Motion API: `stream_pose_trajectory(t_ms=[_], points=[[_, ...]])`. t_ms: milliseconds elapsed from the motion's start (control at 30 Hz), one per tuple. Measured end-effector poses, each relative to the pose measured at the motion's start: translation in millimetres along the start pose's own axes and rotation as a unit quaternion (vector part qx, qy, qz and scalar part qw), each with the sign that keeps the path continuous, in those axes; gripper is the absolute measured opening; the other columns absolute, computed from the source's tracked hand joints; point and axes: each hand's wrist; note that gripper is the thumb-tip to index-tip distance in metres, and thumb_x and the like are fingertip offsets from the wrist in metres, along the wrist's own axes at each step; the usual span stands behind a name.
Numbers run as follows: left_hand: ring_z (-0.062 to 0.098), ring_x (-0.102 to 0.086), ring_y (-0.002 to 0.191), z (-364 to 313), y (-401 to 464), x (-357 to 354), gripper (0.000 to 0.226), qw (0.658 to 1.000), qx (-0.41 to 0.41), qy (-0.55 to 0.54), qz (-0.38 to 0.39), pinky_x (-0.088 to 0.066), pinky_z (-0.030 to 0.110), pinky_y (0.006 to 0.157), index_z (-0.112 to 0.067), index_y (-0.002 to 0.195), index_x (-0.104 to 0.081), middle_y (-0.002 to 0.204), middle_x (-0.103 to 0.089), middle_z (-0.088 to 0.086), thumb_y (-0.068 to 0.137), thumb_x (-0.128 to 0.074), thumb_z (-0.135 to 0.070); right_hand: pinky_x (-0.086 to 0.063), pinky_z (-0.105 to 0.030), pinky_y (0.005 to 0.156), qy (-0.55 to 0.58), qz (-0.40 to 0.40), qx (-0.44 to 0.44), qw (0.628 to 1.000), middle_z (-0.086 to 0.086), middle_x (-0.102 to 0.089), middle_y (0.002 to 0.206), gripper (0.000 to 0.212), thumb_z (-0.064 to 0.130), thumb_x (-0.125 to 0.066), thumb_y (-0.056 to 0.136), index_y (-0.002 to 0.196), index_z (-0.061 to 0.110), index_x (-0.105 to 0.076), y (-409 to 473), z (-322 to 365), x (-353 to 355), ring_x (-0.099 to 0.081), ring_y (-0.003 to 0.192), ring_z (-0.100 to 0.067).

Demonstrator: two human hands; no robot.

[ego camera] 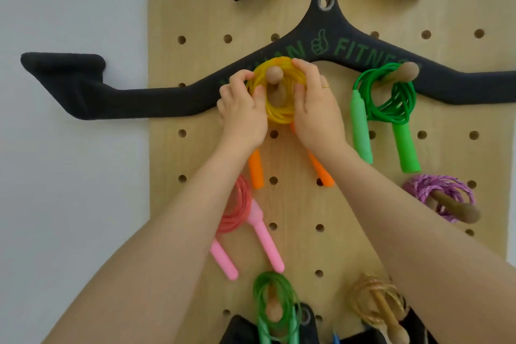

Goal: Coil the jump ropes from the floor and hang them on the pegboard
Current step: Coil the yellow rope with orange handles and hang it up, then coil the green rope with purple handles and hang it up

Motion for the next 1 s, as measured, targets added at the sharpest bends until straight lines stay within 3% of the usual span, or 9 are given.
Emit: stream_pose_trajectory(t_ms=[167, 267, 367, 500, 567, 667, 733, 867, 1000], points=[[0.024, -0.026, 0.133, 2.1, -10.0, 19.9, 0.049, 0.997, -0.049, 0.042, 0.031, -0.024, 0.04, 0.108, -0.02, 0.139, -0.03, 0.146, -0.025, 0.005, 0.095, -0.047, -0.031, -0.032, -0.037, 0.105, 0.038, 0.023, -0.007, 0.999, -0.009, -0.022, 0.153, 0.055, 0.029, -0.036, 0.099, 0.15, 0.027, -0.013, -16.4, 10.7, -0.6, -0.032, 0.135, -0.025], [0.023, -0.025, 0.134, 1.3, -19.1, 26.7, 0.052, 0.995, -0.088, 0.03, 0.041, -0.023, 0.041, 0.109, -0.02, 0.14, -0.031, 0.146, -0.026, 0.004, 0.092, -0.051, -0.03, -0.021, -0.04, 0.114, -0.002, -0.042, 0.004, 0.999, -0.009, -0.016, 0.156, 0.057, 0.027, -0.043, 0.096, 0.148, 0.021, -0.022, -21.4, 24.1, 4.2, -0.02, 0.142, -0.027], [0.021, -0.032, 0.128, 4.8, -36.3, 39.2, 0.045, 0.989, -0.143, 0.027, 0.039, -0.027, 0.032, 0.106, -0.016, 0.132, -0.042, 0.138, -0.035, 0.005, 0.089, -0.053, -0.025, -0.031, -0.036, 0.105, -0.037, -0.097, 0.093, 0.99, -0.012, -0.045, 0.138, 0.042, 0.015, -0.048, 0.086, 0.129, 0.011, -0.051, -33.8, 33.2, 10.4, -0.041, 0.126, -0.028], [0.009, -0.041, 0.11, 27.2, -78.1, 75.2, 0.036, 0.978, -0.184, 0.081, 0.054, -0.026, 0.005, 0.093, -0.007, 0.118, -0.054, 0.119, -0.05, 0.004, 0.086, -0.047, -0.021, -0.044, -0.043, 0.069, -0.023, -0.017, 0.198, 0.98, -0.012, -0.062, 0.095, 0.023, 0.011, -0.043, 0.08, 0.089, 0.005, -0.064, -70.8, 43.4, 8.5, -0.054, 0.082, -0.031], [0.007, -0.042, 0.105, 49.0, -108.4, 101.5, 0.034, 0.979, -0.152, 0.125, 0.06, -0.026, 0.003, 0.089, -0.002, 0.116, -0.055, 0.115, -0.055, 0.01, 0.084, -0.049, -0.013, -0.043, -0.044, 0.062, -0.008, 0.021, 0.205, 0.979, -0.014, -0.062, 0.089, 0.022, 0.01, -0.042, 0.08, 0.082, 0.002, -0.063, -97.7, 49.0, 5.7, -0.052, 0.073, -0.031], [0.017, -0.05, 0.102, 82.1, -169.4, 141.1, 0.033, 0.98, -0.062, 0.172, 0.073, -0.036, 0.022, 0.086, -0.002, 0.116, -0.055, 0.114, -0.055, 0.013, 0.085, -0.047, -0.01, -0.044, -0.039, 0.058, 0.065, 0.112, 0.179, 0.975, -0.012, -0.06, 0.087, 0.024, 0.011, -0.039, 0.081, 0.082, 0.002, -0.061, -151.1, 61.8, 4.7, -0.053, 0.073, -0.028], [0.015, -0.052, 0.094, 96.7, -215.6, 163.5, 0.029, 0.978, 0.005, 0.193, 0.079, -0.039, 0.025, 0.08, -0.004, 0.115, -0.055, 0.114, -0.055, 0.01, 0.087, -0.047, -0.005, -0.044, -0.036, 0.06, 0.114, 0.184, 0.162, 0.963, -0.009, -0.059, 0.086, 0.026, 0.013, -0.038, 0.082, 0.083, 0.003, -0.061, -191.7, 72.5, 2.8, -0.054, 0.073, -0.025], [0.014, -0.054, 0.08, 113.9, -311.8, 200.9, 0.026, 0.962, 0.149, 0.22, 0.072, -0.044, 0.018, 0.071, -0.007, 0.108, -0.057, 0.107, -0.057, 0.001, 0.088, -0.045, 0.001, -0.045, -0.038, 0.054, 0.189, 0.325, 0.127, 0.918, 0.0, -0.052, 0.079, 0.033, 0.017, -0.034, 0.081, 0.088, 0.004, -0.063, -279.2, 96.7, -10.6, -0.047, 0.066, -0.019], [0.022, -0.061, 0.078, 127.6, -405.7, 235.4, 0.026, 0.921, 0.29, 0.254, 0.053, -0.049, 0.03, 0.075, -0.011, 0.106, -0.059, 0.102, -0.057, -0.004, 0.087, -0.043, -0.001, -0.047, -0.043, 0.068, 0.21, 0.48, 0.11, 0.845, -0.007, -0.06, 0.095, 0.029, 0.014, -0.036, 0.085, 0.097, 0.008, -0.062, -376.8, 118.9, -35.0, -0.055, 0.078, -0.024]])
Point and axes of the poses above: each hand's wrist, its own y-axis towards the middle knuckle, its own x-axis out of the back of the hand, z = x × y
